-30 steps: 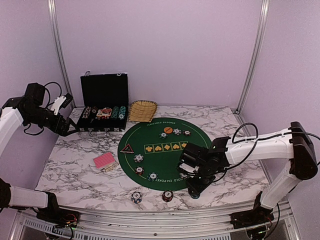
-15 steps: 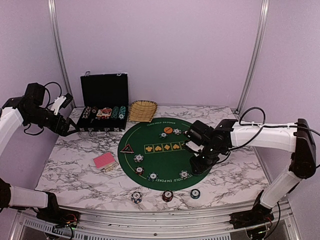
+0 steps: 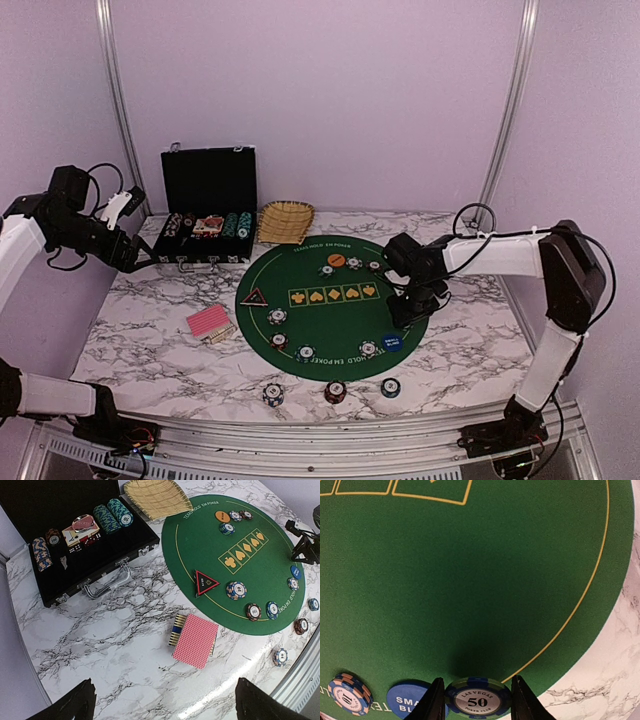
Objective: Distribute texas hold em gaming equipment
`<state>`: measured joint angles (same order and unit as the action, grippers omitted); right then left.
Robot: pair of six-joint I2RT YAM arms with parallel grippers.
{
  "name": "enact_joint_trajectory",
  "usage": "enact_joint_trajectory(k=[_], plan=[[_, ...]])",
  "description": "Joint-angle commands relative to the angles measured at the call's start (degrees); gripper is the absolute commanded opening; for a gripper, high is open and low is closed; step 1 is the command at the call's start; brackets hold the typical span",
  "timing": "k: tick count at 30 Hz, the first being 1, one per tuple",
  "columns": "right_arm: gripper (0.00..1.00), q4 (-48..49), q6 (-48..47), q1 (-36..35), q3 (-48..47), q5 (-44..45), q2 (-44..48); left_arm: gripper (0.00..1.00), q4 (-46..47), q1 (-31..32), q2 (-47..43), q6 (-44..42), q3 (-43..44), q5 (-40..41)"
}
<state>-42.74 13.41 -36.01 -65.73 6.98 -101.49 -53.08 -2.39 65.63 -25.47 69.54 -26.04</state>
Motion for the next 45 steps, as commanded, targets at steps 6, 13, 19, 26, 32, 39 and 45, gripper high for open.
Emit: enact_joint_trajectory(k=[6,13,19,26,32,39,45], plan=[[0.25,4.07,-0.06,0.98,1.08,0.75,-1.31,0.99,-1.59,0.18,-0.34,-1.04,0.07,-0.95],[0.64,3.45,0.73,1.06,2.25,2.34,-0.34,0.99,-1.59,0.14,-0.28,-1.16,0.25,-0.78],[0.68,1.09,1.57,0.76,2.11,3.74,4.41,0.99,-1.57,0.13,-0.30,-1.16,0.29,-0.67],[0.77,-4.97,2.82,-7.55,3.56,0.86,13.19,0.99,-1.59,0.12,-0.02,-1.15,0.73,-0.47],[0.89,-7.32,6.41,-17.76,7.12,-4.73,17.35,0.99,-1.59,0.19,0.57,-0.74,0.91,-1.22],[0.85,-5.44,7.67,-21.92,10.01,-6.34,14.96,0.99,-1.65,0.14,0.73,-0.44,1.66,-1.16],[0.79,-3.80,7.02,-23.37,11.33,-9.35,12.06,0.99,-1.59,0.19,0.77,-0.46,1.57,-1.03]])
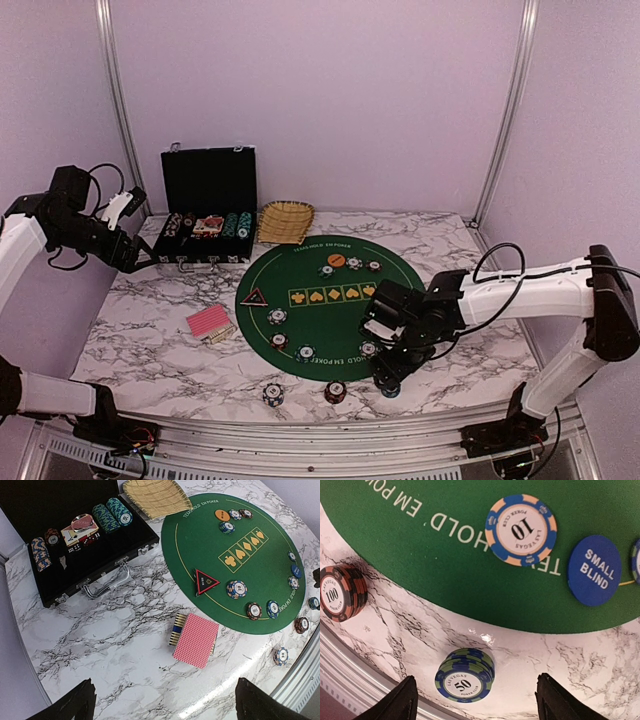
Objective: Distribute texas hold em gaming equipment
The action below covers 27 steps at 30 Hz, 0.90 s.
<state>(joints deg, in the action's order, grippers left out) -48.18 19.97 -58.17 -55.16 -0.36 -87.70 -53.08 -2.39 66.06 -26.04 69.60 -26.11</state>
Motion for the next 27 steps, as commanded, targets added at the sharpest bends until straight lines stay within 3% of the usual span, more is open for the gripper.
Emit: enact_joint_trajectory(k=[1,7,16,22,27], plan=[[0.77,1.94,0.41,-1.29,1.04,-2.15,-2.11,0.99,-1.64,0.12,0.35,0.19,1.49,-1.02],[0.71,3.29,0.34,-1.32,1.81,-1.84,-3.38,0.99,-1.60,0.15,0.47,0.12,1.41,-1.16],[0.51,3.38,0.38,-1.33,2.07,-1.84,-3.52,0.99,-1.59,0.19,0.38,-0.06,1.23,-1.03],[0.48,3.37,0.21,-1.33,2.58,-2.21,-3.39,0.99,-1.59,0.18,0.24,-0.14,1.23,-0.84],[0.32,2.27,0.04,-1.33,2.06,-2.01,-2.54,0.99,-1.64,0.17,-0.05,-0.24,1.16,-0.64]])
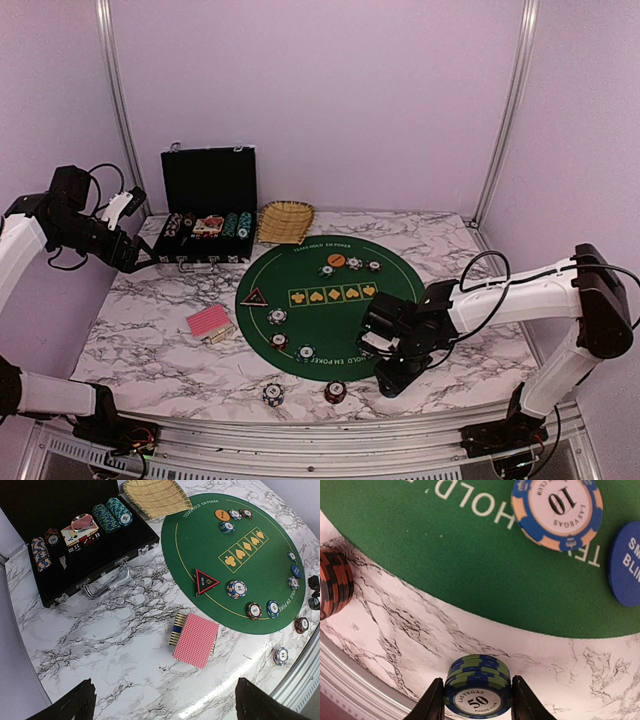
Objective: Distribute texas hold em gaming equipment
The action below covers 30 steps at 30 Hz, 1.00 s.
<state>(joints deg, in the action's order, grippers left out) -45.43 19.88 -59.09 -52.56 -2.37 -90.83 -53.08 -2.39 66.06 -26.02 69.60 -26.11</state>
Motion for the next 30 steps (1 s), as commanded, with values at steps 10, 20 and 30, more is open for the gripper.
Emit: enact_joint_trajectory(k=[10,20,30], plan=[[0.31,-7.74,-2.03,2.90,-8.25,5.30,3.70,0.99,-1.67,0.17,0.34,-1.17,0.09,0.26],[0.29,-4.17,-4.34,15.34,-12.97,8.96,0.49,0.99,-1.63,1.13,1.90,-3.35,-2.71,2.07],[0.31,2.32,-6.34,23.28,-15.97,11.53,-9.38,0.99,-1.68,3.76,2.45,-5.71,-5.40,4.83]])
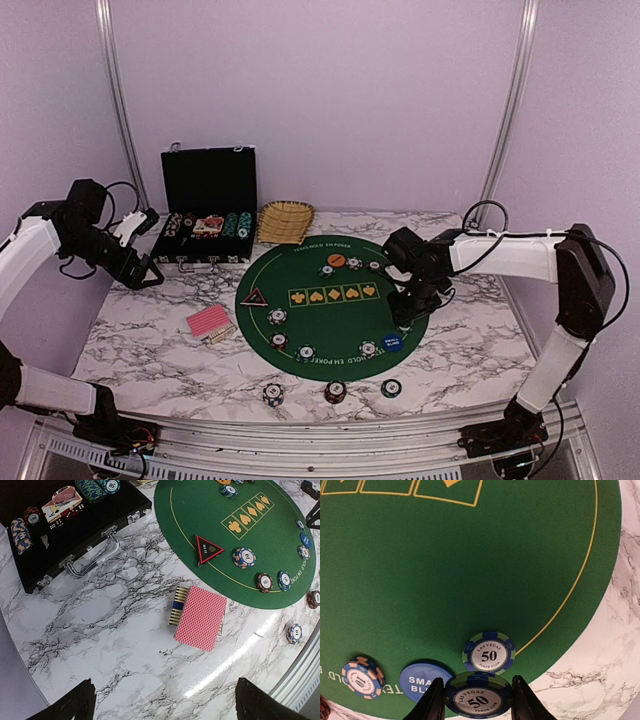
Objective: Distribute texas hold em gaming equipment
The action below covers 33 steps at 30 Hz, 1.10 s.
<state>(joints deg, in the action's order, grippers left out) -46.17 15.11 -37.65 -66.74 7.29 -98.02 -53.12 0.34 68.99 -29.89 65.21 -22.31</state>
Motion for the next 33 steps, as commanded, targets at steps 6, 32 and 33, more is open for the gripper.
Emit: enact_joint_trajectory(k=[6,32,33], plan=[[0.33,5.09,-2.78,4.00,-1.66,1.86,-4.88,0.99,-1.72,1.10,-1.48,-2.85,-2.13,0.82],[0.82,2.72,1.32,1.66,-9.63,0.14,0.27,0.99,4.73,14.90,7.18,-4.77,-8.02,8.19],[0.84,2.67,1.73,0.93,-10.62,-0.39,0.21,0.99,5.80,15.89,8.07,-4.26,-8.26,9.60]])
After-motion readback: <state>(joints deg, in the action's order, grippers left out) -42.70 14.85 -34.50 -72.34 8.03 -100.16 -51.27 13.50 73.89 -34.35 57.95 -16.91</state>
